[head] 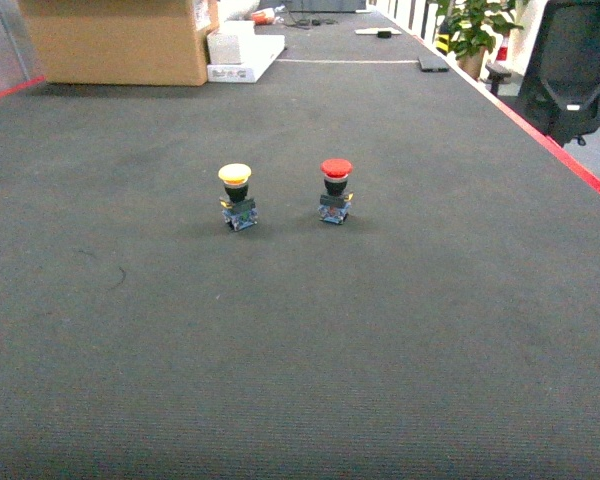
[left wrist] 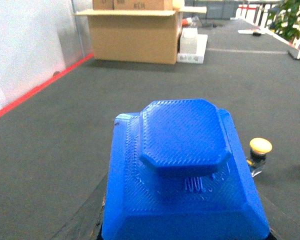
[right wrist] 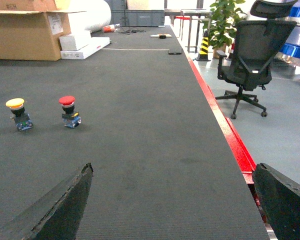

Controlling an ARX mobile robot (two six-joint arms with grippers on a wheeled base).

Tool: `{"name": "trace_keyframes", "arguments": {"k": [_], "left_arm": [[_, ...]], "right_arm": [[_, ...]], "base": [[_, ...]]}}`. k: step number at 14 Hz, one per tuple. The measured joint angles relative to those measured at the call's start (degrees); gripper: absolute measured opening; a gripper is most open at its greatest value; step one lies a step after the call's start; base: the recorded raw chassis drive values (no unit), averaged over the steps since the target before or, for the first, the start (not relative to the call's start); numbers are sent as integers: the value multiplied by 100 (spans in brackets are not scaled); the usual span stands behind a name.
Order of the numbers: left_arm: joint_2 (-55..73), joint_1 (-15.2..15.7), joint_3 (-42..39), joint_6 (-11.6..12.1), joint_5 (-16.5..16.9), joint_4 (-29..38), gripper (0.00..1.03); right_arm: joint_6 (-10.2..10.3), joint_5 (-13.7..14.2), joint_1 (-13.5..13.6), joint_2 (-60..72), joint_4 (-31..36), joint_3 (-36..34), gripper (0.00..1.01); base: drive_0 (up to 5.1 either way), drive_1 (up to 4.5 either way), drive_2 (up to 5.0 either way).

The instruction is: Pick blue part to blue bin on bottom shelf

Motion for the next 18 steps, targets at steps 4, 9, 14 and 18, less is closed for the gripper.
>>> {"name": "trace_keyframes", "arguments": {"k": [4, 9, 14, 18], "left_arm": [[-3401, -1182, -385, -192, -1211, -2817, 44], [-4068, -1322, -446, -332, -1366, -3390, 44], [-4070, -1322, -446, -341, -1368, -3386, 44], [-4063, -1322, -446, -345, -1368, -3401, 44]], "right_arm": [[0, 0, 0, 0, 0, 0, 98], [0, 0, 0, 0, 0, 0, 98], [0, 0, 0, 0, 0, 2, 98], [0, 0, 0, 0, 24, 0, 98]], "base": [[0, 0, 0], [0, 0, 0], [0, 0, 0], [0, 0, 0]]}}
